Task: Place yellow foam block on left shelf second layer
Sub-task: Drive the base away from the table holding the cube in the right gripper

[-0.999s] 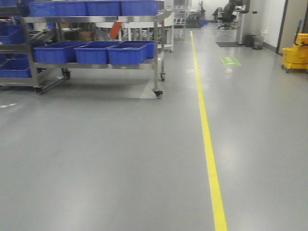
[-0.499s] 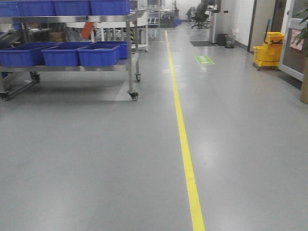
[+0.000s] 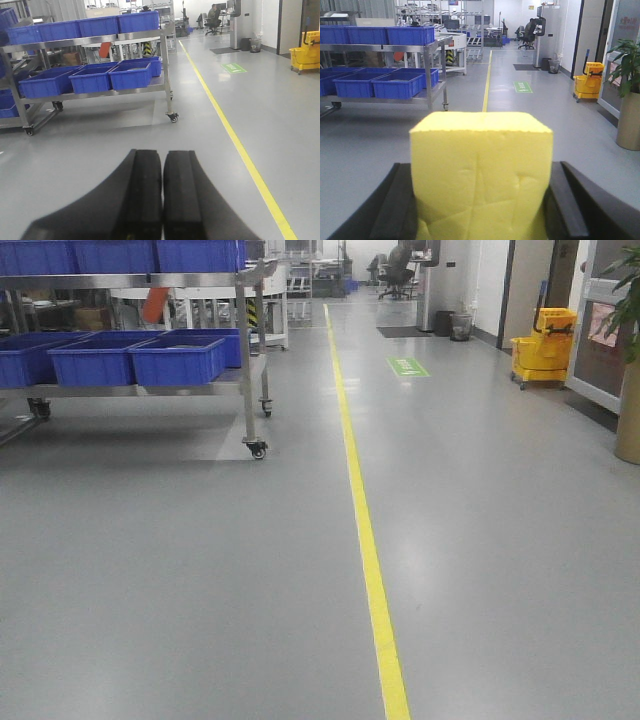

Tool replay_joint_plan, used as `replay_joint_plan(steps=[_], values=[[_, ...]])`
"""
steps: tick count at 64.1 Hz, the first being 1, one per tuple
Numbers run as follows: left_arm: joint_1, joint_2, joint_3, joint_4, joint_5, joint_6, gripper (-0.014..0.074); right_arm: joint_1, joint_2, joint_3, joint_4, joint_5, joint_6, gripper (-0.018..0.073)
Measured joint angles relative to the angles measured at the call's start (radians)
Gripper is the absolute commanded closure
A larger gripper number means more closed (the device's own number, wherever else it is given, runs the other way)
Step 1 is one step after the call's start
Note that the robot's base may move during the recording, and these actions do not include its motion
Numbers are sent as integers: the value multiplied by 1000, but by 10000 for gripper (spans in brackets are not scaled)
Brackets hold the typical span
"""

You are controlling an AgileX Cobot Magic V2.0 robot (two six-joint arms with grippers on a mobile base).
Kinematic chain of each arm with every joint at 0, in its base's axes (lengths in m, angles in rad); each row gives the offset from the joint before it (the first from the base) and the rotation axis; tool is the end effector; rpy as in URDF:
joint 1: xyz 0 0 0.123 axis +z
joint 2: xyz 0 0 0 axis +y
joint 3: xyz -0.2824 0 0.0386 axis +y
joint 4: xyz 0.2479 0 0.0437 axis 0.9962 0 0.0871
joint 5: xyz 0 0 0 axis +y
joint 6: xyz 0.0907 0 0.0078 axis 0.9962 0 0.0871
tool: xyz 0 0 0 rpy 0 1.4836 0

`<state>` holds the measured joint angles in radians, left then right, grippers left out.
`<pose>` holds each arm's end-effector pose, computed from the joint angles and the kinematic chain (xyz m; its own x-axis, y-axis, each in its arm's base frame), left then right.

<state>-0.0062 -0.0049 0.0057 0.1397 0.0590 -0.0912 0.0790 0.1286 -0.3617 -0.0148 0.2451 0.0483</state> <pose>0.0564 0.0004 0.2061 0.0278 0.0481 -0.9985 -0.0034 0.9988 0.0480 0.0466 0.0034 0.3040 0.0723 0.0398 -0.9966 -0.0778 0.9964 0.0341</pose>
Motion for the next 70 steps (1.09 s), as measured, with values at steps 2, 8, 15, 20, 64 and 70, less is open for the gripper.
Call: replay_joint_plan(steps=[2, 8, 15, 20, 64, 70], values=[[0, 0, 0, 0, 0, 0, 460, 0, 0, 0, 0, 0, 0, 145], [0, 0, 0, 0, 0, 0, 460, 0, 0, 0, 0, 0, 0, 145], [0, 0, 0, 0, 0, 0, 460, 0, 0, 0, 0, 0, 0, 145], [0, 0, 0, 0, 0, 0, 460, 0, 0, 0, 0, 0, 0, 145], [0, 0, 0, 0, 0, 0, 460, 0, 0, 0, 0, 0, 0, 145], [0, 0, 0, 0, 0, 0, 460, 0, 0, 0, 0, 0, 0, 145]])
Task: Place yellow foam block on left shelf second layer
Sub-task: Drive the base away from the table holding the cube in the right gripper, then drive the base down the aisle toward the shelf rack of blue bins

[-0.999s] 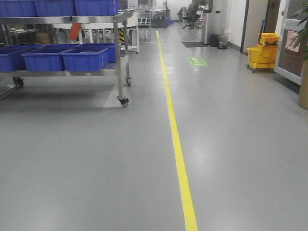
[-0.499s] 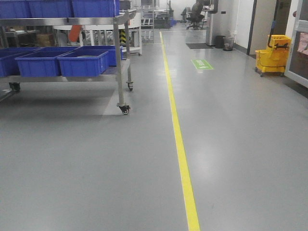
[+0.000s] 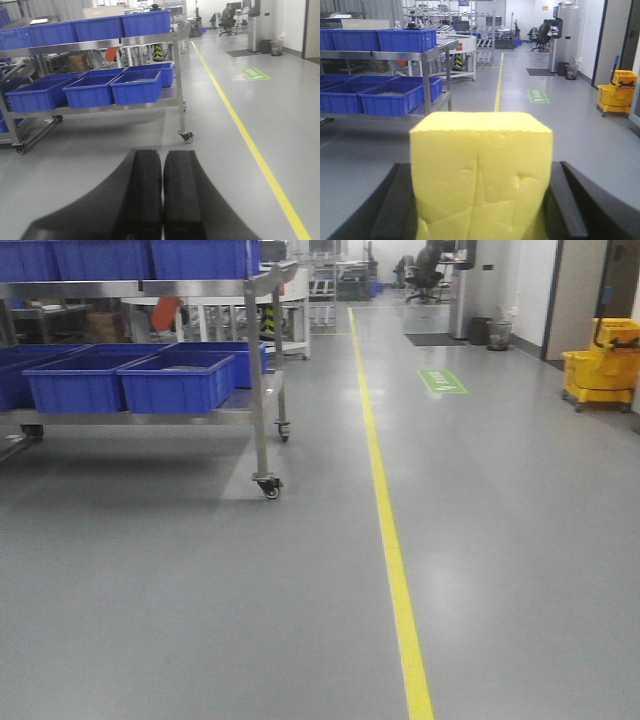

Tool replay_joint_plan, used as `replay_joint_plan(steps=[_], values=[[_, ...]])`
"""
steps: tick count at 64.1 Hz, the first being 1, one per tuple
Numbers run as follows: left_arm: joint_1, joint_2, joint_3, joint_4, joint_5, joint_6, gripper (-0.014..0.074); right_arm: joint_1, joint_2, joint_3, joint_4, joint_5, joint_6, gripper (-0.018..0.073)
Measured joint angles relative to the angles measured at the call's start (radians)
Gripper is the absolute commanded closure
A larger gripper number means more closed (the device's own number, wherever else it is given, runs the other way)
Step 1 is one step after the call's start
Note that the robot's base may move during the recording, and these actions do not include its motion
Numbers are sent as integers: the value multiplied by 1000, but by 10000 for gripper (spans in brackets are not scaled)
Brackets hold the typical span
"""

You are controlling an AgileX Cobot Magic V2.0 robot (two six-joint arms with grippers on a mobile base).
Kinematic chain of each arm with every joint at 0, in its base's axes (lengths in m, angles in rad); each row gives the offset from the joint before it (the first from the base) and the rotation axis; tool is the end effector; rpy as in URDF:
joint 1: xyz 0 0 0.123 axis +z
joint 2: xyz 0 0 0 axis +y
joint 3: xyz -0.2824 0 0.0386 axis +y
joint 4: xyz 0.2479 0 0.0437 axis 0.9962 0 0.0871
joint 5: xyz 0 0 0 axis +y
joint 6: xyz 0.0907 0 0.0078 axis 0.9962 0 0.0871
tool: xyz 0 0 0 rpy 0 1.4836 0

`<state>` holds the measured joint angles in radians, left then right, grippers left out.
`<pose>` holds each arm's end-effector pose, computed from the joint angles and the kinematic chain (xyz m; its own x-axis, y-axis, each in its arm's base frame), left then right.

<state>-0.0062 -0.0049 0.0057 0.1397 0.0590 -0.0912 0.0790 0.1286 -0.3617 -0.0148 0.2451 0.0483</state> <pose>0.0564 0.0004 0.2061 0.0278 0.0481 -0.9985 -0.0034 0.9988 0.0480 0.0466 0.0034 0.3040 0.0723 0.0398 -0.9966 -0.0778 0.9964 0.0341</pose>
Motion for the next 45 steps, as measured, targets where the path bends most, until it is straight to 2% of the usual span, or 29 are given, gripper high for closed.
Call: replay_joint_plan(steps=[45], values=[[0, 0, 0, 0, 0, 0, 460, 0, 0, 0, -1, 0, 0, 145]])
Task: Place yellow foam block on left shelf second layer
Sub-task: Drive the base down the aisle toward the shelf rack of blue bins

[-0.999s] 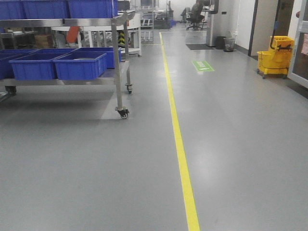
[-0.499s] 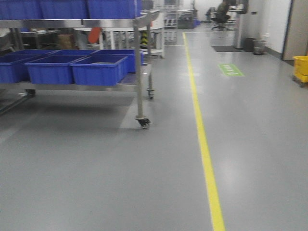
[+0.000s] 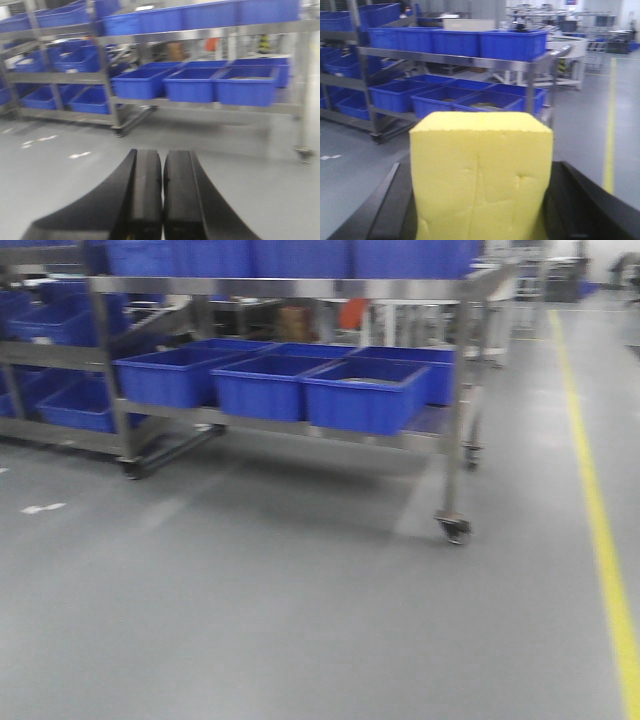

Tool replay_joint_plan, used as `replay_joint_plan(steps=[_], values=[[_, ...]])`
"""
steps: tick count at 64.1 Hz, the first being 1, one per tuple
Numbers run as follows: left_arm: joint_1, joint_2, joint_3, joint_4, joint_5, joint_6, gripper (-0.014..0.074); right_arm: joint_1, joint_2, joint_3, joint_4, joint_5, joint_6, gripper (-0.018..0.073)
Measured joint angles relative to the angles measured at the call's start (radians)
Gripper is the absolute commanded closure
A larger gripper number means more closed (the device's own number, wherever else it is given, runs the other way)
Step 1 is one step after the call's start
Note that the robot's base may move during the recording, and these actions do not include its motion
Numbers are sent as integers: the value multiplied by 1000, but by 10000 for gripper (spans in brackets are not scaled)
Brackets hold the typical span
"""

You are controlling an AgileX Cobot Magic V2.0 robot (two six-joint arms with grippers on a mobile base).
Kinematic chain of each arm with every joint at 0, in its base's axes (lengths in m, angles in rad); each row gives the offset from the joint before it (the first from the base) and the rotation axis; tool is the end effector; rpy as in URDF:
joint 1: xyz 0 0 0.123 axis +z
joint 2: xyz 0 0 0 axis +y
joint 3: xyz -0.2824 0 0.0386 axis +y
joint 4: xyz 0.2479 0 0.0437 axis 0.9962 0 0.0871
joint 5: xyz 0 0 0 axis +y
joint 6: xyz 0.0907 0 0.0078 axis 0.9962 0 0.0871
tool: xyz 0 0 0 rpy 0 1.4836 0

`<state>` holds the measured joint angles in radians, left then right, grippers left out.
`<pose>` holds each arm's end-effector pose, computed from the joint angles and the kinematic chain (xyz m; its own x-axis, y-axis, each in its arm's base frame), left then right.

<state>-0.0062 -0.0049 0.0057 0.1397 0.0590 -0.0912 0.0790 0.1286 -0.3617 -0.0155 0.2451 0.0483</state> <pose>0.0564 0.0004 0.2061 0.0278 0.0481 -0.9985 -0.0034 0.9988 0.0480 0.0467 0.0033 0.3040 0.0724 0.0391 -0.9966 -0.0776 0.9964 0.0334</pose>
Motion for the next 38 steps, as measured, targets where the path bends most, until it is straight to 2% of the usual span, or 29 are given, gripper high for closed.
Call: replay_joint_plan(steps=[38], values=[[0, 0, 0, 0, 0, 0, 460, 0, 0, 0, 0, 0, 0, 145]])
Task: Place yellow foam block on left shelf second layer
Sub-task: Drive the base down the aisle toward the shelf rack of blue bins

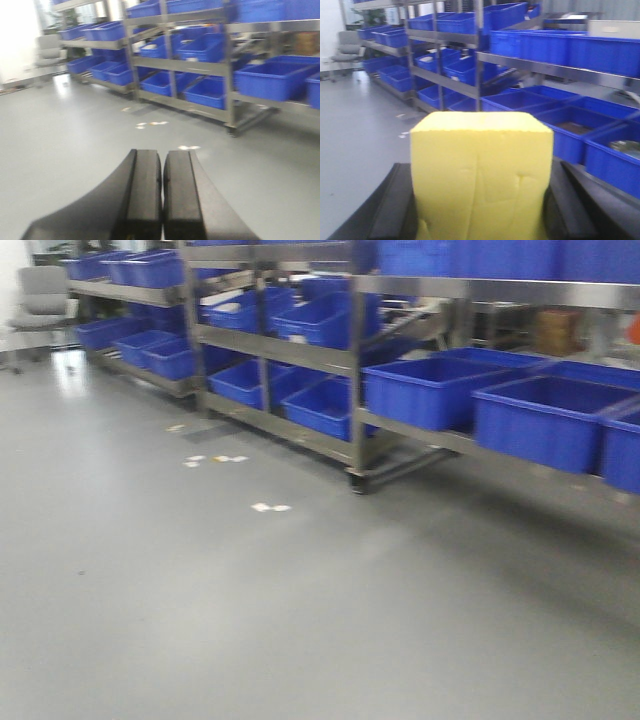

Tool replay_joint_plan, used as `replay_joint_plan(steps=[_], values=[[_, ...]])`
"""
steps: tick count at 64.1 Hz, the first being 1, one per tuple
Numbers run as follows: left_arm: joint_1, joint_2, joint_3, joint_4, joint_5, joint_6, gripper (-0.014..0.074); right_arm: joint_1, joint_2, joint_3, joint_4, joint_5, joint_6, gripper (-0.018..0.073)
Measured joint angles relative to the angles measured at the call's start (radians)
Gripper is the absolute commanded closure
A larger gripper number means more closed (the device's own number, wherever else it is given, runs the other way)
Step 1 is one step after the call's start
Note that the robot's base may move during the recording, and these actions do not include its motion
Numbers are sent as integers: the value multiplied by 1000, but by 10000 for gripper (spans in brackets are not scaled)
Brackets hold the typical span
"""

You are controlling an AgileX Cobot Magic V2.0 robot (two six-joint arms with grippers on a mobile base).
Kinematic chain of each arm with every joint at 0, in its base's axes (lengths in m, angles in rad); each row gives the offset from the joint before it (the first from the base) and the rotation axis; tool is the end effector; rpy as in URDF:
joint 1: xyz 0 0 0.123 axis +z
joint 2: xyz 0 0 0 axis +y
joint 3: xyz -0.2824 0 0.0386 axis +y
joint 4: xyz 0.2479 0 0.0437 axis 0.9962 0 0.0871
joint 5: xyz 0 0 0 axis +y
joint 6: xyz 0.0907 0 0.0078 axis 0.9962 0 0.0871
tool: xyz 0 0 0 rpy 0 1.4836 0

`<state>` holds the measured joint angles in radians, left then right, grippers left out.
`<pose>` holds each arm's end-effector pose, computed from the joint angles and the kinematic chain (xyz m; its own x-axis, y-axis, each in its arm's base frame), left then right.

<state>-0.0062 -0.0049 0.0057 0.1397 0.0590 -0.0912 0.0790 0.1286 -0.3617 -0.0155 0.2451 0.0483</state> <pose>0.0564 0.0004 0.2061 0.0278 0.0481 -0.9985 -0.0034 0.9988 0.0480 0.0467 0.0033 0.3040 0.0724 0.0391 -0.9966 -0.0776 0.9964 0.0334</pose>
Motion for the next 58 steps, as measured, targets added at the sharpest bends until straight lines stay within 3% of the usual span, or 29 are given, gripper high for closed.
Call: replay_joint_plan(steps=[58], values=[[0, 0, 0, 0, 0, 0, 460, 0, 0, 0, 0, 2, 0, 145]])
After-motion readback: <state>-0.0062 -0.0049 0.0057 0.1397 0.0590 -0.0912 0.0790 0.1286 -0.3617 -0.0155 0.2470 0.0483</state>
